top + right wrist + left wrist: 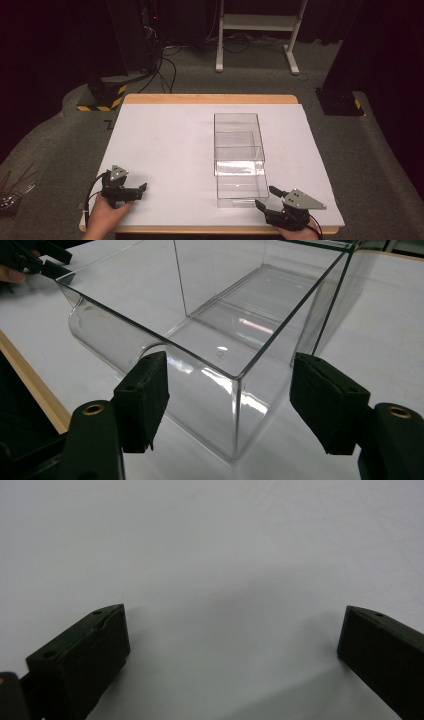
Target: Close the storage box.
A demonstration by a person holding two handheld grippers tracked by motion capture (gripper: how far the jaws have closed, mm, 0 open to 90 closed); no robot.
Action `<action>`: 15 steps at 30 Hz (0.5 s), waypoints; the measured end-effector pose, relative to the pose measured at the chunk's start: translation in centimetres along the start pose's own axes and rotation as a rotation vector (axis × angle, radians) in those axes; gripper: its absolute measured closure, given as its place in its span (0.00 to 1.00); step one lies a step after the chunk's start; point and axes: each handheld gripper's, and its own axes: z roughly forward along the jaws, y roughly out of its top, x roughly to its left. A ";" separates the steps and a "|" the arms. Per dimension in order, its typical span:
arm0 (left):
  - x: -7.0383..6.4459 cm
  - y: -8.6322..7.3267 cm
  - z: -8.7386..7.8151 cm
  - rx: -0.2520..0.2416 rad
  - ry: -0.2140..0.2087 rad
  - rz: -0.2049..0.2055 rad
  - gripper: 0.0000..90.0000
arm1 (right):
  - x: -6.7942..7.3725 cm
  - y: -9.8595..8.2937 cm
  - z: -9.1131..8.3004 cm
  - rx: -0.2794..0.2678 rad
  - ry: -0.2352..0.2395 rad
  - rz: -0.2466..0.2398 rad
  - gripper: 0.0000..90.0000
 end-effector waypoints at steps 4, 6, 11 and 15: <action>0.0 0.0 0.0 0.000 0.000 0.000 0.01 | 0.0 0.1 0.2 -0.004 -0.014 0.002 0.36; 0.0 0.0 0.0 0.000 0.000 0.000 0.01 | -0.1 0.1 0.4 -0.010 -0.020 0.007 0.36; 0.0 0.0 0.0 0.000 0.000 0.000 0.01 | 0.0 0.2 0.9 -0.013 -0.030 0.012 0.34; 0.0 0.0 0.0 0.000 0.000 0.000 0.01 | 0.1 0.4 1.3 -0.013 -0.043 0.015 0.31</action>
